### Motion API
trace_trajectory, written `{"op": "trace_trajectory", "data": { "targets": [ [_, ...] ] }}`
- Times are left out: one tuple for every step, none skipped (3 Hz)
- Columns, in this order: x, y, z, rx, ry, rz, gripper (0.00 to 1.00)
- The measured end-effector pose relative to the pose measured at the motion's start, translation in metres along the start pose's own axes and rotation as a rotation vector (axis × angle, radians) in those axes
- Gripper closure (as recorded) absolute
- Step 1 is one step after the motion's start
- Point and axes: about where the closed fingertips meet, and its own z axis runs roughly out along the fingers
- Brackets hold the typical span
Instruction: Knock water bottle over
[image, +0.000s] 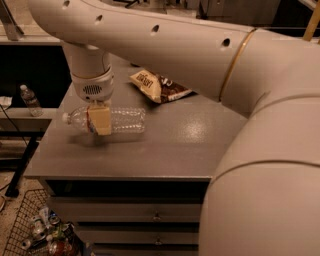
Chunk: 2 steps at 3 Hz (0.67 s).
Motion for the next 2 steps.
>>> {"op": "trace_trajectory", "data": {
  "targets": [
    [-0.0015,-0.0013,0.0005,0.006,-0.006,0.000,0.39],
    [-0.0028,-0.0023,0.0010,0.011,-0.011,-0.001,0.15]
  ]
}}
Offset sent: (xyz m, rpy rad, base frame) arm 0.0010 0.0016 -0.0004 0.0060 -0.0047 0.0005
